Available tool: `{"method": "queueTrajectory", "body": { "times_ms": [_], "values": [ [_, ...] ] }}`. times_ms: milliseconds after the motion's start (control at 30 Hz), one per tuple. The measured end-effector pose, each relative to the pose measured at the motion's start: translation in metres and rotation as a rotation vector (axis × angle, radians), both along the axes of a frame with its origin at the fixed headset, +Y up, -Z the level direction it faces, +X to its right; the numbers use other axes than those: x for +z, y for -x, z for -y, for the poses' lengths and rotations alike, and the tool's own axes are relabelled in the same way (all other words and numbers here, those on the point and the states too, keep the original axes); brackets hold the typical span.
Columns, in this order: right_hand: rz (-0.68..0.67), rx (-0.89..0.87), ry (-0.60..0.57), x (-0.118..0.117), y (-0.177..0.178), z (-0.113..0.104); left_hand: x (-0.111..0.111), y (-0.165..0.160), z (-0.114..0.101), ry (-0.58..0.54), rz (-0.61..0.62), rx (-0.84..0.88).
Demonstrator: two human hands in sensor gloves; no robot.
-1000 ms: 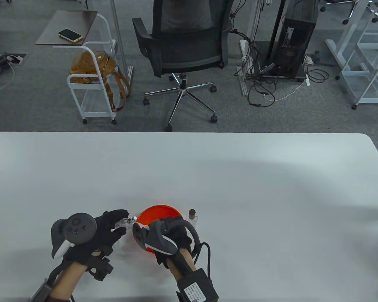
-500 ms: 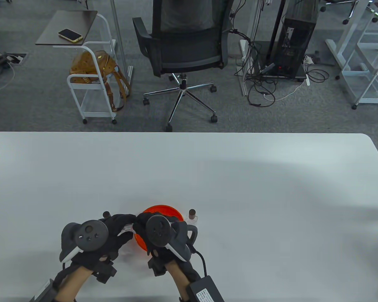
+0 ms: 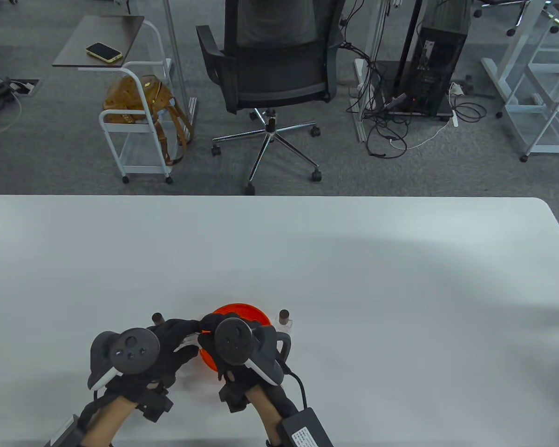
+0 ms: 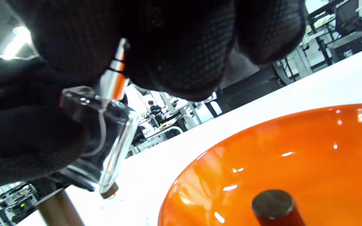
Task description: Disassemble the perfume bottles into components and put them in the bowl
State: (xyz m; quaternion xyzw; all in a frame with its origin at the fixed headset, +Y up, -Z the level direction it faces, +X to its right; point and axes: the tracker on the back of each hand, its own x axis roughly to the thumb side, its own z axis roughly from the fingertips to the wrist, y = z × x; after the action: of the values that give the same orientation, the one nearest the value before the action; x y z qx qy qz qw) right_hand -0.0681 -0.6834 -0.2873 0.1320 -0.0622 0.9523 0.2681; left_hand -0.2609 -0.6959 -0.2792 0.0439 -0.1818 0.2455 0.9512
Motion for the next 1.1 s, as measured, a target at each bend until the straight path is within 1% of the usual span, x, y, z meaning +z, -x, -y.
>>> {"method": "queueTrajectory", "body": {
  "times_ms": [67, 133, 233, 333, 467, 533, 633, 700, 767, 867, 967, 1100],
  "values": [
    [0.007, 0.0, -0.011, 0.0006, 0.0006, 0.0005, 0.0002, 0.0019, 0.0001, 0.001, -0.002, 0.013],
    [0.027, 0.027, -0.049, 0.0009, 0.0014, 0.0023, 0.0004, 0.0028, -0.0001, 0.006, 0.001, 0.013],
    [-0.002, 0.039, -0.033, 0.0011, 0.0023, 0.0027, 0.0019, 0.001, 0.0005, 0.0, 0.007, -0.013],
    [-0.021, 0.008, -0.001, 0.0013, 0.0033, 0.0027, 0.0001, 0.004, 0.0004, -0.005, -0.011, 0.003],
    [0.003, 0.019, -0.052, 0.0009, 0.0024, 0.0022, -0.0003, 0.0052, 0.0019, 0.015, 0.007, 0.016],
    [-0.009, 0.032, -0.041, 0.0004, 0.0026, 0.0028, 0.0007, 0.0028, 0.0026, 0.007, 0.018, 0.006],
    [-0.026, 0.031, -0.02, 0.0007, 0.003, 0.0046, 0.0001, 0.002, 0.0028, -0.002, 0.001, -0.004],
    [-0.027, 0.037, -0.024, 0.0012, 0.0035, 0.0043, -0.0014, 0.0039, 0.004, 0.015, 0.002, 0.013],
    [-0.011, 0.064, -0.057, 0.0012, 0.0032, 0.0043, -0.001, 0.0048, 0.0044, 0.023, 0.012, 0.018],
    [-0.023, 0.066, -0.042, 0.0007, 0.0035, 0.0049, 0.0011, 0.0019, 0.0041, 0.013, 0.02, -0.009],
    [-0.03, 0.054, -0.034, 0.0017, 0.0039, 0.0039, 0.0003, 0.0026, 0.0026, -0.001, 0.001, -0.002],
    [-0.009, 0.072, -0.083, 0.003, 0.0048, 0.0031, -0.0002, 0.0053, 0.0027, 0.015, 0.012, 0.025]
  ]
}}
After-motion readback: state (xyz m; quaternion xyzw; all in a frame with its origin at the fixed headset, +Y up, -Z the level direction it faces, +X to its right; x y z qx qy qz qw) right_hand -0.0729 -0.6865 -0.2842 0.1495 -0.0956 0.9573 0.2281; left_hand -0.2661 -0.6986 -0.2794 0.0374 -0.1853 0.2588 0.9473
